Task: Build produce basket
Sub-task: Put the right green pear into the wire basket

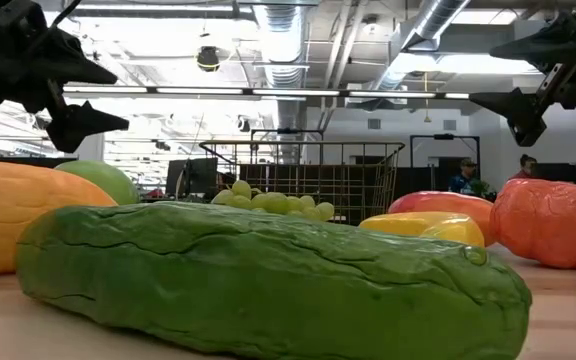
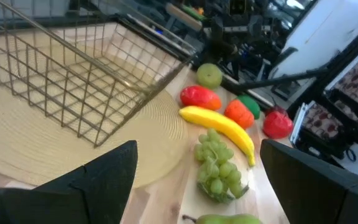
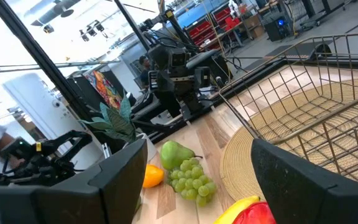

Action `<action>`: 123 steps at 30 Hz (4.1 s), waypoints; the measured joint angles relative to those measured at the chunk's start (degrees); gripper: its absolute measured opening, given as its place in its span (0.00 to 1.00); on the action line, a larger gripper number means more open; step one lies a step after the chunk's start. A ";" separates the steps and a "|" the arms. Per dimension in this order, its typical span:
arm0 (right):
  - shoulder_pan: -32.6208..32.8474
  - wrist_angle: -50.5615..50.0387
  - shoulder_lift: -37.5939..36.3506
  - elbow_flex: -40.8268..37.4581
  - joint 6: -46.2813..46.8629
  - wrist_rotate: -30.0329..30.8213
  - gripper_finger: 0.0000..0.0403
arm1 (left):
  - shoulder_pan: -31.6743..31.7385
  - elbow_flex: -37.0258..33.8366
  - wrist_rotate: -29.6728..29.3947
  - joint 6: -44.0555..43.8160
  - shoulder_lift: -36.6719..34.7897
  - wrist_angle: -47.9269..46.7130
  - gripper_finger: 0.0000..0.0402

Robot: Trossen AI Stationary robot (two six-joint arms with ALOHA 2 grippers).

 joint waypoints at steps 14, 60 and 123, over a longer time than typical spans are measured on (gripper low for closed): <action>-0.11 0.04 0.01 0.02 -0.04 0.56 0.77 | 0.02 -0.41 -21.44 -12.95 0.01 3.29 0.81; -8.35 -44.29 29.91 49.99 10.13 24.31 0.77 | 0.02 -0.30 -31.68 -31.18 -0.02 11.01 0.81; -0.74 -64.13 64.48 34.59 56.23 -15.73 0.67 | 0.02 -0.21 -32.60 -31.86 -0.02 6.22 0.81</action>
